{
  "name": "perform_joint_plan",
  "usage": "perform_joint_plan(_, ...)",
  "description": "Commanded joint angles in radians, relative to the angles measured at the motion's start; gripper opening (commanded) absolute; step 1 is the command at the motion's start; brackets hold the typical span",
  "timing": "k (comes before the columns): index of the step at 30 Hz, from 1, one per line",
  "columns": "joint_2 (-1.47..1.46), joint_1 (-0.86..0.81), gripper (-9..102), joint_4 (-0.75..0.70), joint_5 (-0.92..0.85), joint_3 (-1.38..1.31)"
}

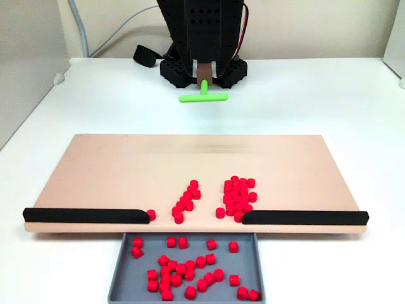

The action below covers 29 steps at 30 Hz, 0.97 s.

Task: Gather the right side granules

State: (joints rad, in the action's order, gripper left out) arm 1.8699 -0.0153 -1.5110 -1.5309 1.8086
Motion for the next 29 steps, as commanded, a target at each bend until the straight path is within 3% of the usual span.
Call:
perform_joint_plan(1, 0.028, -0.003, 0, 0.012, -0.002, -0.012)
perform_joint_plan(29, 0.020, -0.003, 0, 0.014, 0.038, -0.008)
